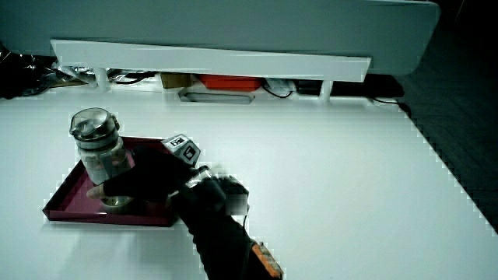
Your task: Pick bottle
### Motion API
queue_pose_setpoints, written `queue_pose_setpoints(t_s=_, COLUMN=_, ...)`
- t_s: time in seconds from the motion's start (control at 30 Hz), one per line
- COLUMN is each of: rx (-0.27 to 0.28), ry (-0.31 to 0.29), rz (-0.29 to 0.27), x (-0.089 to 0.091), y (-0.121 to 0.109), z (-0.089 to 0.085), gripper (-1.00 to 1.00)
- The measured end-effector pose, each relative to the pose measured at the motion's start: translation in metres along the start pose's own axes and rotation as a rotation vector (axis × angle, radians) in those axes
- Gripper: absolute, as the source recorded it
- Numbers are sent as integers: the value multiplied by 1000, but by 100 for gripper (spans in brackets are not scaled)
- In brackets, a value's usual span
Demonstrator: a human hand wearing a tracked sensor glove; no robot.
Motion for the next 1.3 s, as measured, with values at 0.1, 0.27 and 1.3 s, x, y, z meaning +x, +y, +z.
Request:
queue_pose_setpoints(t_s=0.1, rx=-73, ry=55, rz=8, x=2, y=4, z=-6, gripper=0)
queue_pose_setpoints(t_s=0.27, rx=12, ry=35, rz=3, x=6, y=5, z=-9, gripper=0)
queue_pose_setpoints(t_s=1.3, rx=127, ry=148, rz=184, x=-3, y=-19, z=5, gripper=100)
